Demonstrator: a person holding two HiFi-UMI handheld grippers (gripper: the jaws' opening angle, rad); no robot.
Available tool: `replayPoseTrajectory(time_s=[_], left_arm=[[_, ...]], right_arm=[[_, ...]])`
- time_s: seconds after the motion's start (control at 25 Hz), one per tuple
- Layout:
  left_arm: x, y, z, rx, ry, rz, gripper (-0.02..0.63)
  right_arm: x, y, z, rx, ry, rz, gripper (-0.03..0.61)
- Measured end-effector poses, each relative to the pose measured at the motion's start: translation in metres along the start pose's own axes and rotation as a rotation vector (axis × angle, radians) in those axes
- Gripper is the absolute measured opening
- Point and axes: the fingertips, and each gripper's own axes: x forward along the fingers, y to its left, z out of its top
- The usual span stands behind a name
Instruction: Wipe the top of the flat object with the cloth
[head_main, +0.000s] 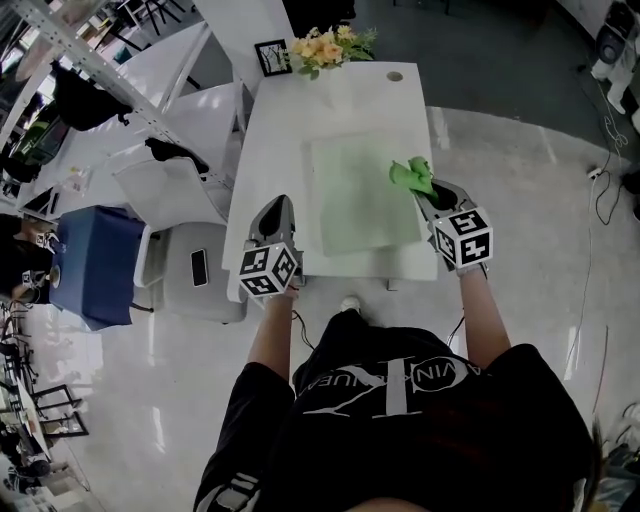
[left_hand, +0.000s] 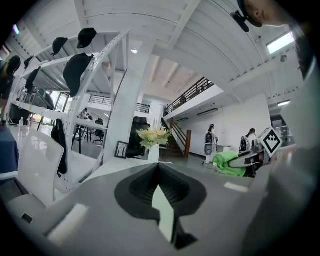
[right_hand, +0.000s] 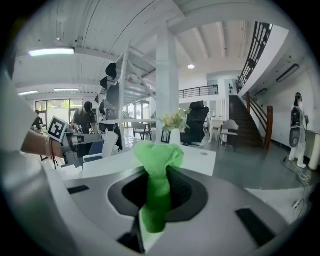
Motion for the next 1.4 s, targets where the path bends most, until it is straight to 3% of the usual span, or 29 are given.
replayPoseTrajectory(time_s=[0.72,1.4], left_arm=[[0.009,0.010,0.063,0.038,-0.123,0.013,0.011],[0.003,0.016,0.056,0.026,-0.113,0.033,0.011]], right_arm=[[0.011,-0.008,0.057,-0.004,-0.140,0.008,0.058],[0.015,-0.009,0.058,-0.005,-0.144,0.005,0.058]])
